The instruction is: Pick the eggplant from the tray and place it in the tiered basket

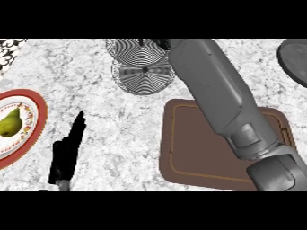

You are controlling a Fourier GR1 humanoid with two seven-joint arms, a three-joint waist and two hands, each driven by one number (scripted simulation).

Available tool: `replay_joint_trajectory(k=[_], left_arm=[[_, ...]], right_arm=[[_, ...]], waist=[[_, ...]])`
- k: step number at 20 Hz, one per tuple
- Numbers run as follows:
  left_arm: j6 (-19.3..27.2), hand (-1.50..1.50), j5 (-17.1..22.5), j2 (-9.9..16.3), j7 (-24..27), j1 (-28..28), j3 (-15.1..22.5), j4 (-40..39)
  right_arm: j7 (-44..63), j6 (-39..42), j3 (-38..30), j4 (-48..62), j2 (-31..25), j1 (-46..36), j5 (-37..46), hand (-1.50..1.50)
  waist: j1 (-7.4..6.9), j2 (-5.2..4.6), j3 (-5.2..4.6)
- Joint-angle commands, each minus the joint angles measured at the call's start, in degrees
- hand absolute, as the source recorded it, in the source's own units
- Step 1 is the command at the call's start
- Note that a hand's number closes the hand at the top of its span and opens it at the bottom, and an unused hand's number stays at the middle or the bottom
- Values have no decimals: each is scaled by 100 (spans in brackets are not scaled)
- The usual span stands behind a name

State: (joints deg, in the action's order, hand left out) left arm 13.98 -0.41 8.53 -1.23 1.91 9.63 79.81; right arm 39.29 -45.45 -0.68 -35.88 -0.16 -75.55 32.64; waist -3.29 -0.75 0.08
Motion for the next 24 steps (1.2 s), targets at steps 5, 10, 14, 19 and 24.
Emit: replay_joint_trajectory(k=[5, 10, 14, 19, 24], left_arm=[[131, 0, 44, -32, 215, 473, -159, -50], [272, 0, 40, -21, -7, 623, -250, 48], [230, 0, 241, 84, 180, 830, -533, 51], [229, 0, 220, 158, 35, 859, -539, 228], [230, 0, 275, 129, 39, 1020, -569, 260]], right_arm=[[750, -1536, -73, -100, -288, 82, 941, -150], [1393, -1037, -194, -1202, -577, 726, 1062, -150], [1391, -522, -157, -2299, -839, 1600, 933, -150], [1551, 123, 27, -3762, -1214, 2670, 770, -150], [1615, 706, 72, -5439, -1713, 3732, 145, -150]], waist=[[410, 147, -16], [724, 263, -6], [994, 364, -5], [1133, 370, 1], [1189, 352, 6]])
